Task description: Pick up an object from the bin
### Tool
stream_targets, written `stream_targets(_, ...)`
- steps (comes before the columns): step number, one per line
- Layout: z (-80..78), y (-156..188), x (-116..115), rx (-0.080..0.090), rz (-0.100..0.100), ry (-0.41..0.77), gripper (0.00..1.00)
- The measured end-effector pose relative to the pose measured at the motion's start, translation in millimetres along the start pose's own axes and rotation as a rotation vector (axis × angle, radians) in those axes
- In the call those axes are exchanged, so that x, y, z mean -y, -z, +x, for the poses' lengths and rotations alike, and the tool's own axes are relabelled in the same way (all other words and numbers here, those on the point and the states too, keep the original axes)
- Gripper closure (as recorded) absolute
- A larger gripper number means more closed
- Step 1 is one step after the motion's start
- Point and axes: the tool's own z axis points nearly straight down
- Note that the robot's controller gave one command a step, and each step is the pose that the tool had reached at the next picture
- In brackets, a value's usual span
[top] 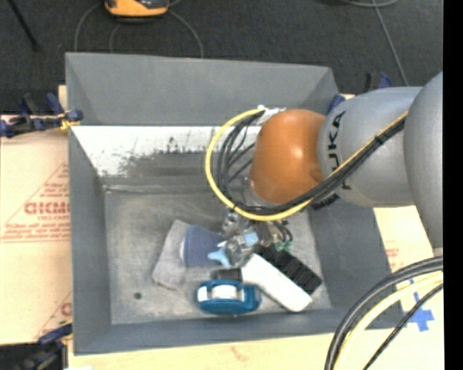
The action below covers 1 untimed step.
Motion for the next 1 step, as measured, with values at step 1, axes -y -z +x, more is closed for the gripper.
stream_targets(1, -1.2, 7.9, 0.2, 0.004, 0.001, -0.001, 1.00)
